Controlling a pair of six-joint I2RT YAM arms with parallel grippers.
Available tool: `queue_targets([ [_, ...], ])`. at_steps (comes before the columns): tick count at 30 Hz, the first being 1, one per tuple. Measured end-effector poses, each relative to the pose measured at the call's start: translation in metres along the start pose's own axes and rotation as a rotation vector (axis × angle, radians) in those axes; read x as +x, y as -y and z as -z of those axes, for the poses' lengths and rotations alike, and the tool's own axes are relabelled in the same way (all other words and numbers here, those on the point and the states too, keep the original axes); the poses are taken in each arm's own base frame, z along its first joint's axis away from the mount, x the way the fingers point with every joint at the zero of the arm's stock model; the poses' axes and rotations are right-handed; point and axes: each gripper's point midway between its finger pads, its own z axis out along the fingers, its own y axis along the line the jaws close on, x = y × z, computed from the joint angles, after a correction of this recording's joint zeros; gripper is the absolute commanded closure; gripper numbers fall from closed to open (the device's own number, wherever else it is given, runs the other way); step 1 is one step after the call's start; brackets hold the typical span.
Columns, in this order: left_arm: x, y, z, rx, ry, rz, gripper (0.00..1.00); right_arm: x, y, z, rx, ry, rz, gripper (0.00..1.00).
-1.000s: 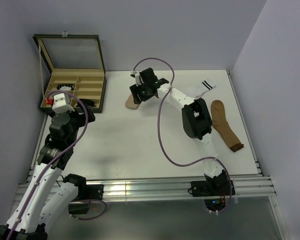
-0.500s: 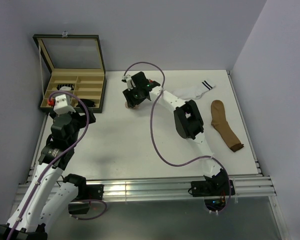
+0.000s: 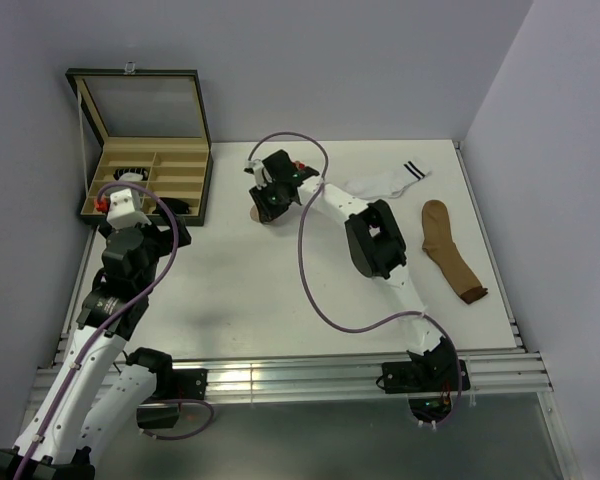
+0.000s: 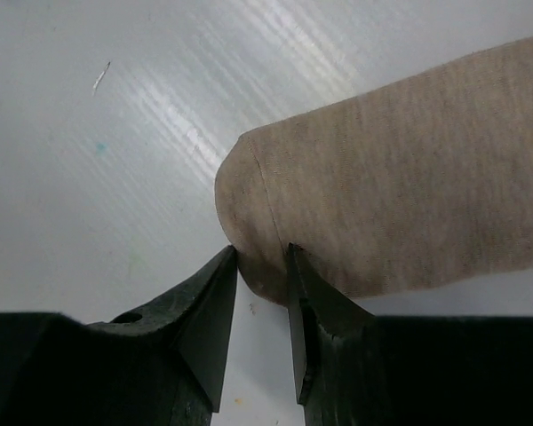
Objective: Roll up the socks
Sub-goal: Adjust the sock at the center of the board.
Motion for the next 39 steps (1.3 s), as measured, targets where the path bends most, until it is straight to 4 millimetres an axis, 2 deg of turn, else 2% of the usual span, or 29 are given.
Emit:
queue_targets([
  [3,-0.001,0.000,0.000,0.001,0.002,0.001,0.02,0.009,-0.006,0.005,-0.020,-0.022,-0.009,0.64],
  [5,-0.001,0.000,0.000,0.001,0.003,0.001,0.02,0.023,-0.011,0.013,-0.031,-0.048,-0.021,0.64],
  [11,0.001,0.000,-0.001,0.001,0.002,0.000,0.02,0.101,-0.031,0.065,-0.034,-0.181,-0.117,0.59],
  [13,0.001,0.000,-0.001,0.001,0.002,0.000,0.02,0.122,-0.033,0.079,-0.033,-0.208,-0.177,0.57],
  [16,0.001,0.000,-0.001,0.001,0.002,0.000,0.02,0.149,-0.017,0.105,0.002,-0.227,-0.336,0.53],
  [17,0.001,0.000,-0.001,0.001,0.003,0.001,0.02,0.158,-0.005,0.116,0.027,-0.223,-0.413,0.51],
  [20,0.001,0.000,-0.001,0.001,0.002,0.000,0.02,0.166,0.040,0.141,0.119,-0.174,-0.570,0.49],
  [22,0.001,0.000,-0.001,0.001,0.001,0.000,0.02,0.160,0.065,0.158,0.170,-0.115,-0.631,0.48],
  [23,0.001,0.000,-0.001,0.001,0.001,0.000,0.02,0.154,0.069,0.162,0.178,-0.090,-0.639,0.48],
  [26,0.001,0.000,-0.002,0.000,-0.001,-0.001,0.02,0.125,0.069,0.171,0.174,-0.013,-0.620,0.48],
  [31,0.004,0.000,-0.004,-0.003,-0.009,-0.004,0.02,0.065,0.075,0.175,0.196,0.126,-0.593,0.50],
  [35,0.004,0.000,-0.004,-0.003,-0.009,-0.004,0.02,0.029,0.094,0.163,0.210,0.208,-0.630,0.50],
  [37,0.004,0.000,-0.004,-0.003,-0.009,-0.004,0.02,0.024,0.100,0.150,0.207,0.214,-0.659,0.50],
  [39,0.004,0.000,-0.004,-0.003,-0.009,-0.004,0.02,0.028,0.107,0.131,0.203,0.197,-0.695,0.50],
])
